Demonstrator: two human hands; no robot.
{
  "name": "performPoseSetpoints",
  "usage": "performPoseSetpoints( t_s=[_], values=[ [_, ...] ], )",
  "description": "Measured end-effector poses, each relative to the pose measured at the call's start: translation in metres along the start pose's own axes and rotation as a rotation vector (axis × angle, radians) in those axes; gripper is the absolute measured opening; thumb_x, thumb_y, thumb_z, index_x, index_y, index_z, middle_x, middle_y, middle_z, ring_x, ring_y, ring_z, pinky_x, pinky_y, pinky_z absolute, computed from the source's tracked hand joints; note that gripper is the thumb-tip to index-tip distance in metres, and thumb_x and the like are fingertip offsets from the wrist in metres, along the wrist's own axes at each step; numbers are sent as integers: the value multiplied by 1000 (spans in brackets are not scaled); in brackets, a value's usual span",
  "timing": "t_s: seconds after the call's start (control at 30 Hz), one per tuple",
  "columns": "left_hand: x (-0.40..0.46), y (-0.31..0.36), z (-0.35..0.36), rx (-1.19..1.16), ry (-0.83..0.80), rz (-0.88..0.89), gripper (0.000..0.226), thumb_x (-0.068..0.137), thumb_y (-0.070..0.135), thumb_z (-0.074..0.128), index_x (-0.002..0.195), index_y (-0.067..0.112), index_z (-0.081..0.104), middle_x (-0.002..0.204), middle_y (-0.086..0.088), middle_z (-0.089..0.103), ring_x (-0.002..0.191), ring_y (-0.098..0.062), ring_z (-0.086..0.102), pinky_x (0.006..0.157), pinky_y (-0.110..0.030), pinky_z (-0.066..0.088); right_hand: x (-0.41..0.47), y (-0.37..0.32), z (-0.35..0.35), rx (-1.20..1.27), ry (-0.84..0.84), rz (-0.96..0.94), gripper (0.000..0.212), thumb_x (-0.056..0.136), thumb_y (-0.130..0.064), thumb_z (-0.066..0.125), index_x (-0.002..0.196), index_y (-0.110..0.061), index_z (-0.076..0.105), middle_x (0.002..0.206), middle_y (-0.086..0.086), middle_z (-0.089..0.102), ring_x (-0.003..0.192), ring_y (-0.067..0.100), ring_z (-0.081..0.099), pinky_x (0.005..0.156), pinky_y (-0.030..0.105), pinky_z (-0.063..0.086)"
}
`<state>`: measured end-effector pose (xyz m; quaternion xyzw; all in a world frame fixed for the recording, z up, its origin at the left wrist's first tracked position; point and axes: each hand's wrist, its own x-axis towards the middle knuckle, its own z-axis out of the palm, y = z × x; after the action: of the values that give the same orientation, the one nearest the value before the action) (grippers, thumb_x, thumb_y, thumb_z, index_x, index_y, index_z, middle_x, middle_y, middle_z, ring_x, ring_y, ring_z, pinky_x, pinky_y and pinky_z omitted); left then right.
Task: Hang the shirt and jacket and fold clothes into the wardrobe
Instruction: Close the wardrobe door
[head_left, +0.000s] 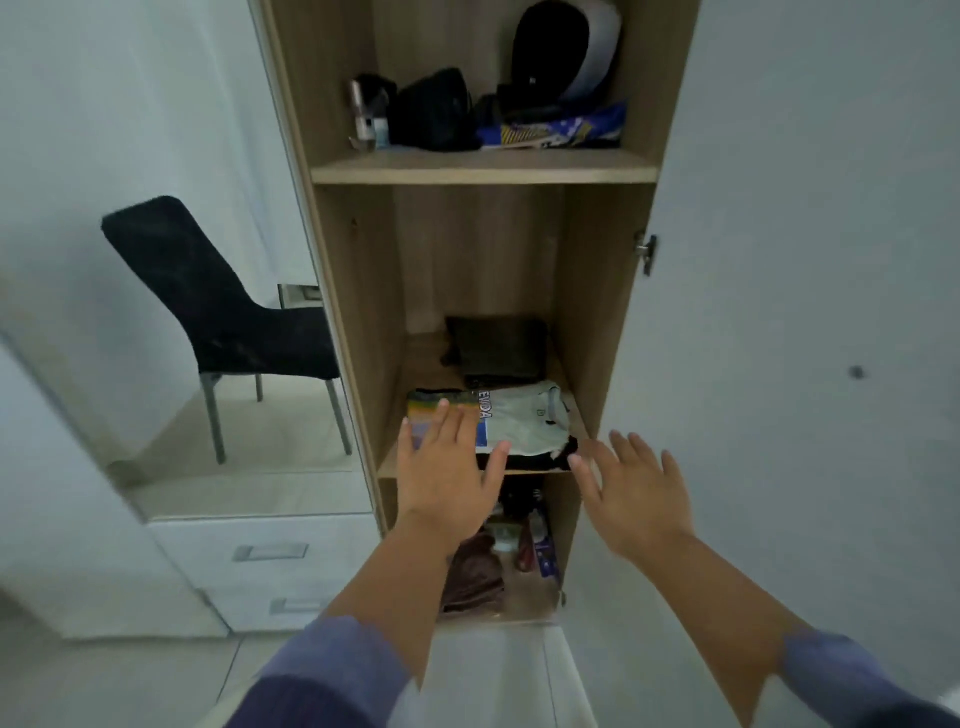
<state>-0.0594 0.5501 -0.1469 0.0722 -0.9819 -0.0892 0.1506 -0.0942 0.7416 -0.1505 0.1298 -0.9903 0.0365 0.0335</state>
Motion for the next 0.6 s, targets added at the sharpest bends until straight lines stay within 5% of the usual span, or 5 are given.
performPoseSetpoints(
  t_s=[0.13, 0.23, 0.33, 0.47, 0.6],
  values=[
    [-46, 45, -40, -34, 14, 45, 62, 96, 56, 18, 147, 21, 30, 154, 3, 29, 146, -14, 13, 117, -46, 7, -54, 16, -52, -47, 159, -22, 59, 99, -49, 9, 132, -25, 52, 144, 1, 47, 139, 22, 32, 115, 45, 19],
    [-63, 78, -68, -68, 71, 83, 54, 96, 50, 30, 140, 19, 37, 143, 0, 43, 133, -19, 35, 105, -38, 31, -80, 31, -94, -57, 389, -18, 74, 94, -50, 4, 104, -19, 70, 112, 4, 68, 111, 26, 58, 101, 44, 38],
    [-67, 119, -90, -161, 68, 160, 48, 94, 41, 40, 137, 19, 38, 134, -1, 47, 122, -20, 39, 96, -36, 39, -99, 53, -136, -64, 608, -26, 64, 94, -44, 17, 86, -14, 74, 94, 6, 72, 91, 28, 63, 85, 41, 45],
    [-65, 184, -112, -224, 54, 277, 57, 92, 44, 44, 143, 21, 30, 142, 1, 40, 128, -20, 34, 98, -39, 37, -124, 86, -195, -138, 897, -28, 44, 94, -36, 35, 88, -15, 74, 111, 9, 67, 108, 30, 58, 93, 43, 37],
    [-64, 241, -130, -298, 69, 403, 76, 89, 56, 45, 149, 20, 15, 156, 1, 19, 141, -19, 19, 108, -41, 29, -145, 115, -233, -229, 995, 31, 30, 92, -33, 43, 103, -18, 66, 133, 13, 52, 128, 32, 43, 106, 46, 28]
  ],
)
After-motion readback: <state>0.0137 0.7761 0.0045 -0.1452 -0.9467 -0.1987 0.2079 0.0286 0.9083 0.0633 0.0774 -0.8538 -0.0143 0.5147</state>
